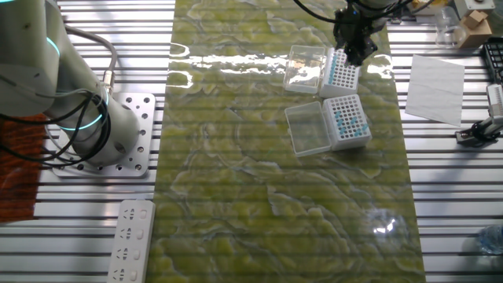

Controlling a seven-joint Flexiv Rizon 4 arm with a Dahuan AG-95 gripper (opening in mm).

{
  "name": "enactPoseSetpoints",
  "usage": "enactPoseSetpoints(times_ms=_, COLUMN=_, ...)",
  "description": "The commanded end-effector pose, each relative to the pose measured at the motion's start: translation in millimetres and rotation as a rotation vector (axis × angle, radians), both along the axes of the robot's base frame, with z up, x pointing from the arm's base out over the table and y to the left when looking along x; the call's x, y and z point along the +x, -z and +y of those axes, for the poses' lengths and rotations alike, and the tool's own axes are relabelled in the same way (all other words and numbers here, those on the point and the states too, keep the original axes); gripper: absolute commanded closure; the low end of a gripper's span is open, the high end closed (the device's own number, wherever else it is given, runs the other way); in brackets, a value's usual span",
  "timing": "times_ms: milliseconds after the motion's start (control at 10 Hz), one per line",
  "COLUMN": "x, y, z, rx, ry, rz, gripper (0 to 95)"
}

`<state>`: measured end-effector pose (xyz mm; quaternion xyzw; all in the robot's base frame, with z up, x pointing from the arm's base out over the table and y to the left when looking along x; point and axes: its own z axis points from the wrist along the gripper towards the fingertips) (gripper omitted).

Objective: Transfer all medium pipette tips from one holder to another

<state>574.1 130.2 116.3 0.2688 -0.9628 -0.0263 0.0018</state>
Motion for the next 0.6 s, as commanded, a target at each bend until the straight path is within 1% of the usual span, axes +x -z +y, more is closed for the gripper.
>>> enactPoseSetpoints(times_ms=100, x=1.0, y=1.8, z=-35.1, rx=-0.035, ry=-0.176, rz=-0.004, gripper=57.0)
enactPoseSetpoints(times_ms=200, x=0.6, y=3.7, z=-51.3, rx=-0.033, ry=-0.223, rz=-0.008, gripper=57.0)
enactPoseSetpoints(times_ms=300, x=0.0, y=5.7, z=-63.2, rx=-0.032, ry=-0.253, rz=-0.01, gripper=57.0)
enactPoseSetpoints(times_ms=500, x=-1.1, y=9.2, z=-76.8, rx=-0.031, ry=-0.282, rz=-0.012, gripper=57.0)
enactPoseSetpoints(times_ms=600, x=-1.9, y=13.2, z=-85.2, rx=-0.03, ry=-0.302, rz=-0.016, gripper=57.0)
